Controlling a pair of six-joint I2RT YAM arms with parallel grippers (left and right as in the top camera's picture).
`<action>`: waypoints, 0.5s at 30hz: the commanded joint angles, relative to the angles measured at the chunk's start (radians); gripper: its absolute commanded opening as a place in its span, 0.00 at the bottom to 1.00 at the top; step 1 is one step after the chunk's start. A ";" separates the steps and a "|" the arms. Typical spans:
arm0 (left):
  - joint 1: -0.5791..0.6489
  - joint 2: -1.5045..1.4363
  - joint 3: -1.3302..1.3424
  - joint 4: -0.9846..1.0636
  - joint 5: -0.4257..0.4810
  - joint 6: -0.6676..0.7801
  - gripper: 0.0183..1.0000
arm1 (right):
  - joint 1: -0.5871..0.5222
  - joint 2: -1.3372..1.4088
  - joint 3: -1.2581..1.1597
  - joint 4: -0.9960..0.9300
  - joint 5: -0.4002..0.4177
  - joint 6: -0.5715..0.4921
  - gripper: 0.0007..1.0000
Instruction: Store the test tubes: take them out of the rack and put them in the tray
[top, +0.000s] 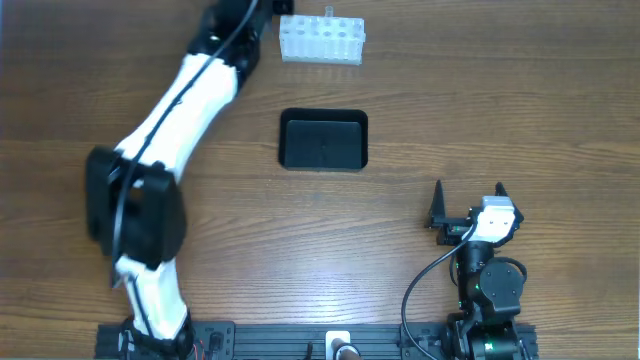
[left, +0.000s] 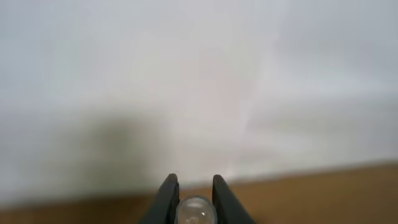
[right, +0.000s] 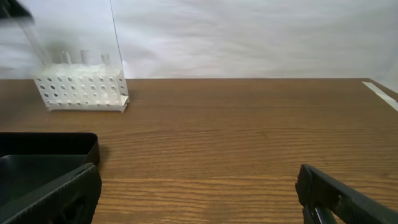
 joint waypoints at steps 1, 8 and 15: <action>-0.018 -0.236 0.023 -0.046 -0.001 0.046 0.02 | 0.006 -0.010 -0.006 -0.002 -0.005 0.003 0.99; -0.124 -0.312 0.022 -0.526 0.032 -0.066 0.02 | 0.006 -0.010 -0.006 -0.002 -0.005 0.003 0.99; -0.262 -0.155 0.021 -0.895 -0.185 -0.375 0.02 | 0.006 -0.010 -0.006 -0.002 -0.005 0.003 0.99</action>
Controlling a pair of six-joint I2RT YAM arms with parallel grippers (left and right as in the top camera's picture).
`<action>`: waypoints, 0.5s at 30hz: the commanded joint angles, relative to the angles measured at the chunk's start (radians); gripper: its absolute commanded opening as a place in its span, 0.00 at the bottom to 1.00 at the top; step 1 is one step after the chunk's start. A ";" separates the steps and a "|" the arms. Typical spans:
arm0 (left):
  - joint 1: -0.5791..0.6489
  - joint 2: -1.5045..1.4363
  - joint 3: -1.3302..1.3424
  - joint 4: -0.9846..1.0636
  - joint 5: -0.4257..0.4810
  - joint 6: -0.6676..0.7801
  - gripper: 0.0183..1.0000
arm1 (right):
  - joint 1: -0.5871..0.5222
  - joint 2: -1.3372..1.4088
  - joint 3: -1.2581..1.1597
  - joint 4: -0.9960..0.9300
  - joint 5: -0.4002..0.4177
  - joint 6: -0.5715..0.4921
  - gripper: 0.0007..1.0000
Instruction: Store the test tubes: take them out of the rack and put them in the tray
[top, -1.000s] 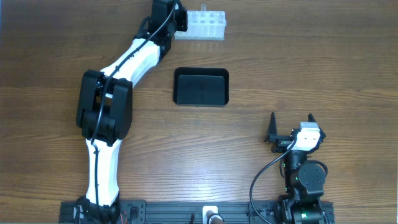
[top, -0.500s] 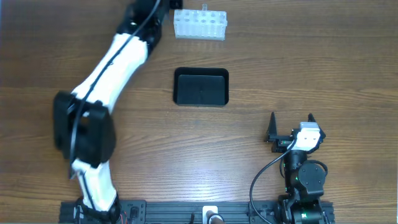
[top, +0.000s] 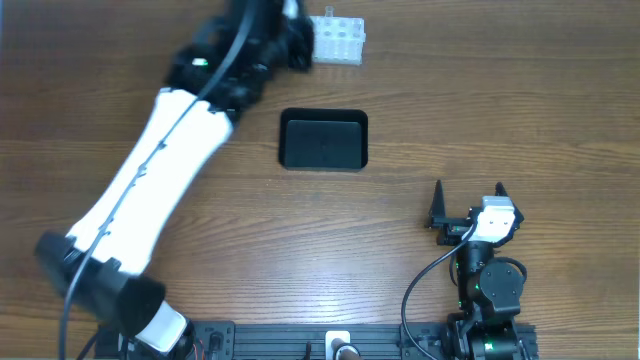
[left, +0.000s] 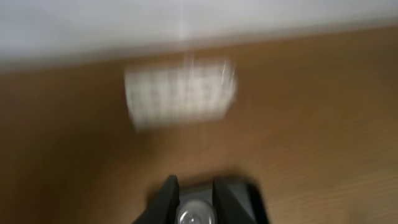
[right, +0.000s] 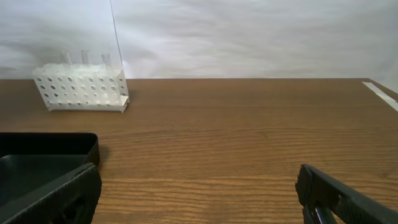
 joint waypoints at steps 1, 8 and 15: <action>-0.083 0.159 -0.016 -0.136 -0.181 -0.241 0.02 | 0.006 -0.010 -0.006 -0.003 -0.005 0.003 0.99; -0.098 0.267 -0.016 -0.161 -0.214 -0.243 0.02 | 0.006 -0.010 -0.006 -0.003 -0.005 0.003 0.99; -0.075 0.315 -0.016 -0.171 -0.210 -0.243 0.02 | 0.006 -0.010 -0.006 -0.003 -0.005 0.003 0.99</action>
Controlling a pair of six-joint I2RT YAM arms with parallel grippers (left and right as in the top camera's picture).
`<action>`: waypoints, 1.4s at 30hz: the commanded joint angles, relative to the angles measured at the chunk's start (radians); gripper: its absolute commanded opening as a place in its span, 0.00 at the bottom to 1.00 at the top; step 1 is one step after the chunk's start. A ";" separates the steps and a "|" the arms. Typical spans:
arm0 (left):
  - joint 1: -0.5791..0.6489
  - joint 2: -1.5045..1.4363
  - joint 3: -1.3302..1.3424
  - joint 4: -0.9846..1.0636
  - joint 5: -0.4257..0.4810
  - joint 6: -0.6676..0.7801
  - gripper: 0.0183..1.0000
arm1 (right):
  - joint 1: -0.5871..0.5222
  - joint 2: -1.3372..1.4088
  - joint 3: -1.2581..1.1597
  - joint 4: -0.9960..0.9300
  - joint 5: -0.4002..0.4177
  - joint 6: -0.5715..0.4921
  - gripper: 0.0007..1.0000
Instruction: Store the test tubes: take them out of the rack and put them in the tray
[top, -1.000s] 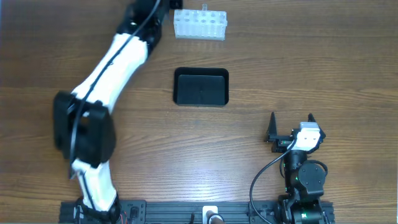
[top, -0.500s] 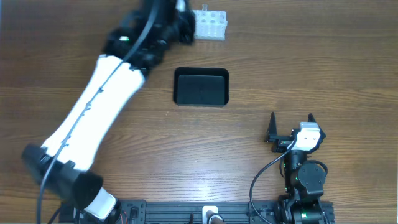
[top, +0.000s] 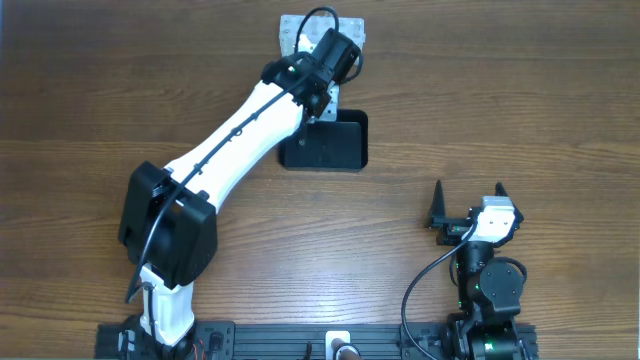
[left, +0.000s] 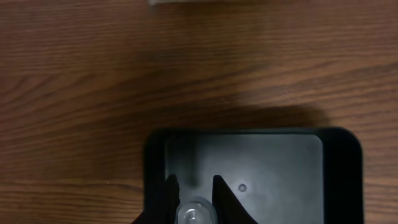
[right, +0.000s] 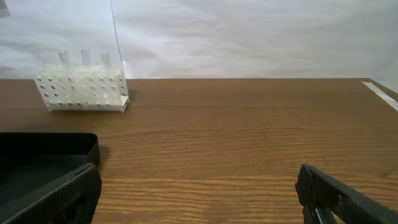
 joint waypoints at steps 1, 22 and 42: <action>0.020 0.040 0.003 -0.004 -0.026 -0.020 0.02 | 0.006 -0.010 -0.006 -0.002 -0.005 0.003 0.99; 0.064 0.159 0.003 -0.008 0.090 -0.019 0.02 | 0.006 -0.010 -0.006 -0.002 -0.005 0.003 0.99; 0.085 0.083 0.010 -0.012 0.120 -0.014 0.29 | 0.006 -0.010 -0.006 -0.002 -0.005 0.003 0.99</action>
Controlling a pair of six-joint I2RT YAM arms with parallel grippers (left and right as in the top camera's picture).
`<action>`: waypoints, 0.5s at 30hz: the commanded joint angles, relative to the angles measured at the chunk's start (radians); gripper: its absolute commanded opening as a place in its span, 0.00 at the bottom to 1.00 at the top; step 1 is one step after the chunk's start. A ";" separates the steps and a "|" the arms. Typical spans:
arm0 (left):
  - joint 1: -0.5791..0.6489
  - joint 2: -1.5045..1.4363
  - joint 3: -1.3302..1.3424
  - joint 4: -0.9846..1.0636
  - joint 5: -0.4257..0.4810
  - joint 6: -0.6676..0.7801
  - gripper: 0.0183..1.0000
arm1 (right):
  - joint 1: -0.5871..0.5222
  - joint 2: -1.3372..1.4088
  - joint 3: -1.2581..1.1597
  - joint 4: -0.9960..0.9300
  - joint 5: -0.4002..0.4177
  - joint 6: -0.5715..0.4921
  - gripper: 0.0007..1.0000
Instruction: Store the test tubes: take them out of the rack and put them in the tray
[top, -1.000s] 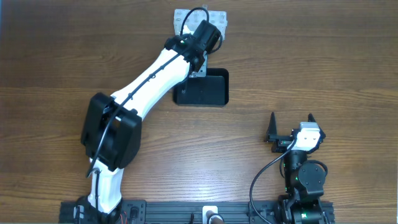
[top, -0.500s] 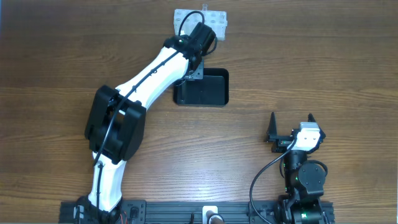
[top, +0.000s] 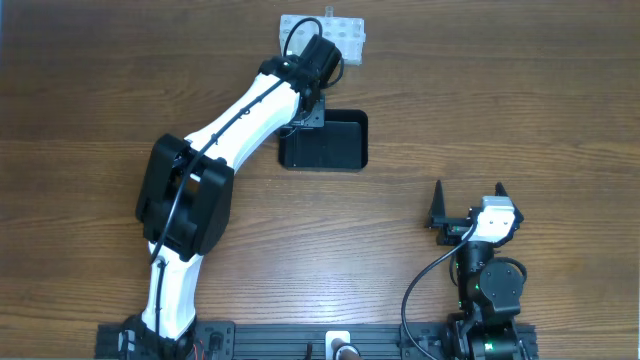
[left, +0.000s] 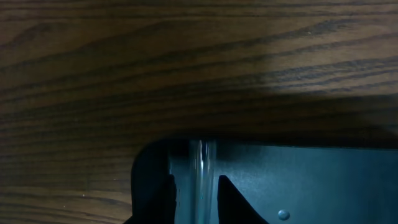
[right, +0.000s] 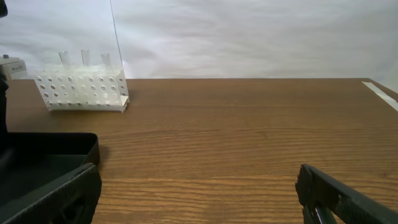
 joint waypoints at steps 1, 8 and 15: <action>0.006 -0.092 0.013 -0.006 0.002 -0.006 0.33 | 0.006 -0.010 -0.006 -0.002 -0.005 0.003 0.99; 0.009 -0.259 0.041 0.154 -0.189 -0.006 1.00 | 0.006 -0.010 -0.006 -0.002 -0.005 0.003 0.99; 0.011 -0.233 0.042 0.399 -0.242 0.084 1.00 | 0.006 -0.010 -0.006 -0.002 -0.005 0.003 0.99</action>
